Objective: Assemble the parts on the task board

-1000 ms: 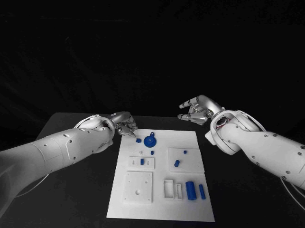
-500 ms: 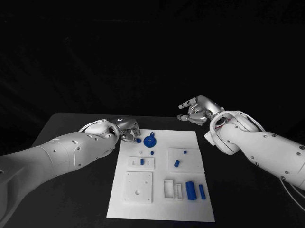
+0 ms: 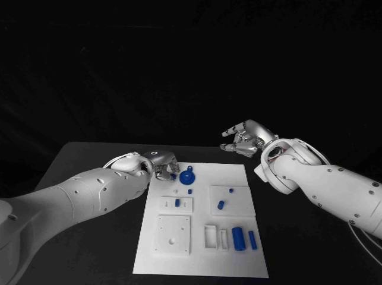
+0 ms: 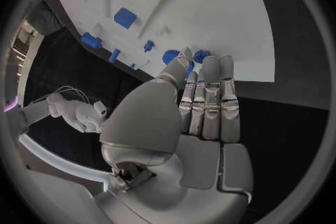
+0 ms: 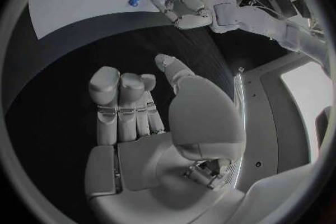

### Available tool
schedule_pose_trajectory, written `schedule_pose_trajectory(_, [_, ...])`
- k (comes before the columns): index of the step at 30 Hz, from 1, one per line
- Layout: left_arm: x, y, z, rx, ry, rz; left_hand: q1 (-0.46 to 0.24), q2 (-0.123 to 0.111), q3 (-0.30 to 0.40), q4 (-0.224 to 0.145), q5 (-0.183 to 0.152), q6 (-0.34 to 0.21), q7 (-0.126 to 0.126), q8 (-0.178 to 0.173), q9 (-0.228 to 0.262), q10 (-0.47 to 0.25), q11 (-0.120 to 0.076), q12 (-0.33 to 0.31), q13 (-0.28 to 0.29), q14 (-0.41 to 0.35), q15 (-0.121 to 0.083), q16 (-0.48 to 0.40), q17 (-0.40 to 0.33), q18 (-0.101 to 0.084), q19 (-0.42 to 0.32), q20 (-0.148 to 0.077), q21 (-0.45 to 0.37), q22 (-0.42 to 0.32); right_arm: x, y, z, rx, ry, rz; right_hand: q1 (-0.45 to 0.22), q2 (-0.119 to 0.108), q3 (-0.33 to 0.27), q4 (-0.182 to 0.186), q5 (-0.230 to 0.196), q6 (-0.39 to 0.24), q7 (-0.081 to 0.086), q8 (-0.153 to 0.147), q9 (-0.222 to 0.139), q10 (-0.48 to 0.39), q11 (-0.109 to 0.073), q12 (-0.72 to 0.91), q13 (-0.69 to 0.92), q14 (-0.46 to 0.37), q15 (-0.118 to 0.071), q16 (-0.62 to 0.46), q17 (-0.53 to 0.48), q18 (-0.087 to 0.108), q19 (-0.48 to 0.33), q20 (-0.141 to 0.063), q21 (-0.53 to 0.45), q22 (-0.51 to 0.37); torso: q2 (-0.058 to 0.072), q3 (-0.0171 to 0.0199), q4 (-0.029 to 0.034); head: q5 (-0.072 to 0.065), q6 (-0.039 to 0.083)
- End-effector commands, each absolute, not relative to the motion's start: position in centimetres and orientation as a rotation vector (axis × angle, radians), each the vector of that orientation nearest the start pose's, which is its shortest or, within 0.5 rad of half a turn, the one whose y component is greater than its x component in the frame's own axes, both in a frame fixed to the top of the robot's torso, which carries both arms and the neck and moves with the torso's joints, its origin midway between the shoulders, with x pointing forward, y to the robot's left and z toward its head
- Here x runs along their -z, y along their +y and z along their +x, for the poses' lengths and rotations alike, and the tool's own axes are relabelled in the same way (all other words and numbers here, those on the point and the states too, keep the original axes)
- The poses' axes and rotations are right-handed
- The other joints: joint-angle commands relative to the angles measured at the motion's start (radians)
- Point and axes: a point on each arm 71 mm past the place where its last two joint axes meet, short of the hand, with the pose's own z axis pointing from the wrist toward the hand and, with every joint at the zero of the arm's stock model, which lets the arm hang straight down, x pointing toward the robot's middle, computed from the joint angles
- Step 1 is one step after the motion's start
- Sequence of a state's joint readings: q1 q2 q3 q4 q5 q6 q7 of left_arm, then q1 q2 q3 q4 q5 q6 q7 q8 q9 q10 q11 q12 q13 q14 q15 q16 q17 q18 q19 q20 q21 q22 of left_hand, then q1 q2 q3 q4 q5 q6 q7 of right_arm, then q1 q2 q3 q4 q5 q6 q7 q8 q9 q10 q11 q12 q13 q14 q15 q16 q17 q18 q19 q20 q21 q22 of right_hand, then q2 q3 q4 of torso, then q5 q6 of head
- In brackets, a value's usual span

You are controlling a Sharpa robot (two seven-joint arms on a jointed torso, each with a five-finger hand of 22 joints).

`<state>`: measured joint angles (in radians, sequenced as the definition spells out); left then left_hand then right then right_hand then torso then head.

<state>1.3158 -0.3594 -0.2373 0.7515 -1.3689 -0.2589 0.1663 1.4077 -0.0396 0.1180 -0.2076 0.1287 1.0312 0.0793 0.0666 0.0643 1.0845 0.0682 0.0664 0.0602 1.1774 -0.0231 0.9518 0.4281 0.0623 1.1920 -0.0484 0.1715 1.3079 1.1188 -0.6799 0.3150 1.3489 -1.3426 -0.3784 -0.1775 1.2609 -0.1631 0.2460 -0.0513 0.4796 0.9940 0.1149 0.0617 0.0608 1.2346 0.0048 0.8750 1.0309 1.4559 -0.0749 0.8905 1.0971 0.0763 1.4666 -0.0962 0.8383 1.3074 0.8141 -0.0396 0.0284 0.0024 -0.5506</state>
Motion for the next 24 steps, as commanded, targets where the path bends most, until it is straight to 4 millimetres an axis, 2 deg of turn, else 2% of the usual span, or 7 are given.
schedule_pose_trajectory(1, [20.6,16.4,59.9,0.502,1.710,0.352,0.005,-0.001,0.009,-0.002,0.008,0.003,0.004,-0.004,-0.001,-0.011,-0.002,-0.002,-0.001,-0.002,-0.005,-0.001,-0.001,-0.002,0.004,0.001,-0.003,0.023,11.0,-19.2,54.4,-0.737,1.436,0.235,0.002,0.009,-0.002,-0.006,0.001,0.008,-0.001,0.000,0.001,0.000,-0.010,0.005,0.001,0.002,0.001,0.007,0.002,0.006,0.036,0.005,0.005,0.110,0.000,0.0005,-0.0002,-0.002,-0.001])
schedule_pose_trajectory(8, [21.4,16.5,60.0,0.474,1.745,0.340,0.008,0.003,0.015,-0.009,0.010,0.003,0.005,-0.004,-0.001,-0.028,-0.001,-0.002,-0.001,-0.006,-0.005,0.013,0.003,-0.001,-0.008,0.001,0.028,0.023,11.0,-19.2,54.4,-0.739,1.436,0.234,0.002,0.009,-0.002,-0.006,0.001,0.008,-0.001,0.000,0.001,0.000,-0.010,0.005,0.001,0.002,0.001,0.007,0.002,0.006,0.036,0.005,0.005,0.110,0.001,-0.0009,0.0011,-0.006,-0.002])
schedule_pose_trajectory(17, [21.8,17.0,60.3,0.438,1.750,0.317,0.026,-0.003,0.001,0.002,0.011,-0.043,0.010,-0.005,-0.003,-0.056,0.004,-0.001,-0.001,-0.006,-0.002,0.011,-0.004,0.003,-0.014,0.004,0.040,0.022,11.0,-19.1,54.3,-0.739,1.436,0.233,0.000,0.009,-0.002,-0.006,0.002,0.008,0.000,0.000,0.001,0.000,-0.010,0.006,0.002,0.002,0.001,0.006,0.001,0.006,0.036,0.005,0.005,0.110,-0.001,-0.0007,0.0012,-0.008,-0.004])
schedule_pose_trajectory(24, [21.9,17.6,60.4,0.417,1.769,0.304,0.036,0.010,0.024,-0.017,0.028,-0.039,0.018,-0.005,-0.003,-0.047,0.008,-0.002,-0.001,-0.005,-0.003,0.013,-0.006,0.009,-0.028,0.002,0.082,0.025,10.9,-19.2,54.3,-0.738,1.436,0.233,0.000,0.009,-0.002,-0.006,0.002,0.008,0.000,0.000,0.001,0.000,-0.010,0.006,0.002,0.002,0.001,0.006,0.001,0.006,0.036,0.005,0.005,0.110,-0.002,-0.0019,0.0030,-0.011,-0.006])
